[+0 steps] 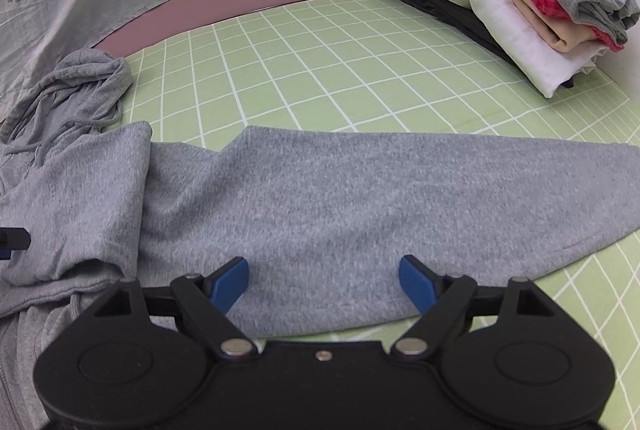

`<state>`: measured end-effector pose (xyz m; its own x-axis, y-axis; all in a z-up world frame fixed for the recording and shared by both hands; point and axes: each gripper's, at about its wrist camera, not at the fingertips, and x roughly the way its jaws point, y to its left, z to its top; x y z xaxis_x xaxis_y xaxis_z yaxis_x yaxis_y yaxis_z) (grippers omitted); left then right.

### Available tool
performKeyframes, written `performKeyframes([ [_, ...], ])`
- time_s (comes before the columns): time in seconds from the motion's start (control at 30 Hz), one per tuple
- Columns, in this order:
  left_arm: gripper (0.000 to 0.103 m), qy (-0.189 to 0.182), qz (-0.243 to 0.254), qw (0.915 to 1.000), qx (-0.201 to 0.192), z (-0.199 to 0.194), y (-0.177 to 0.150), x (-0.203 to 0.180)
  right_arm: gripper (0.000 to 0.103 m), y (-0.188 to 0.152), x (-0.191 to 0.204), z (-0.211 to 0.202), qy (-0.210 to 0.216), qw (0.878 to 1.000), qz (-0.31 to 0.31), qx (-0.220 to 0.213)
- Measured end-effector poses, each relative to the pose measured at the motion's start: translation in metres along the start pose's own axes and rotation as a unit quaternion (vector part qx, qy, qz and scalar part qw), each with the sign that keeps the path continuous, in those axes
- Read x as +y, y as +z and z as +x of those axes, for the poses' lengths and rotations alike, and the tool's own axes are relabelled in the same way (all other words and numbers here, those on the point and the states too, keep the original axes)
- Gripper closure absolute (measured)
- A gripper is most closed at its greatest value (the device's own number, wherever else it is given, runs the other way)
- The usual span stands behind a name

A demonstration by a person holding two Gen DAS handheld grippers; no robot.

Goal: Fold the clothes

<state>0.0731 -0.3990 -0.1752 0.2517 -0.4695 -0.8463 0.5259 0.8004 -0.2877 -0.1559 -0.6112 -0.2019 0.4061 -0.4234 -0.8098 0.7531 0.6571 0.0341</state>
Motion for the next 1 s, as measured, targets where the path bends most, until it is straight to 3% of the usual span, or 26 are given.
performKeyframes([
  [0.1, 0.096, -0.005, 0.004, 1.0000, -0.003, -0.004, -0.002, -0.002, 0.019, -0.001, -0.001, -0.001, 0.005, 1.000, 0.001, 0.001],
  [0.27, 0.096, 0.025, 0.021, 0.9990, -0.029, -0.032, -0.002, 0.004, 0.019, -0.005, -0.003, -0.004, 0.008, 1.000, 0.003, 0.001],
  [0.43, 0.096, 0.039, -0.044, 0.9980, -0.024, -0.056, -0.007, 0.041, 0.019, -0.008, -0.003, -0.007, 0.012, 1.000, 0.002, -0.001],
  [0.67, 0.096, 0.101, -0.054, 0.9930, -0.029, -0.075, -0.014, 0.086, 0.019, -0.011, -0.003, -0.008, 0.016, 1.000, -0.003, -0.004],
  [0.77, 0.095, 0.109, -0.084, 0.9899, -0.034, -0.081, -0.014, 0.105, 0.018, -0.011, -0.003, -0.007, 0.015, 1.000, -0.007, -0.004],
  [0.83, 0.089, 0.115, -0.102, 0.9876, -0.031, -0.079, -0.015, 0.112, 0.016, -0.011, -0.002, -0.007, 0.015, 1.000, -0.008, -0.006],
  [0.93, 0.086, 0.155, -0.104, 0.9823, -0.019, -0.072, -0.017, 0.113, 0.015, -0.013, 0.000, -0.007, 0.014, 1.000, -0.016, -0.008],
  [1.0, 0.085, 0.162, -0.110, 0.9806, -0.014, -0.070, -0.019, 0.112, 0.014, -0.013, 0.002, -0.006, 0.014, 1.000, -0.023, -0.007],
])
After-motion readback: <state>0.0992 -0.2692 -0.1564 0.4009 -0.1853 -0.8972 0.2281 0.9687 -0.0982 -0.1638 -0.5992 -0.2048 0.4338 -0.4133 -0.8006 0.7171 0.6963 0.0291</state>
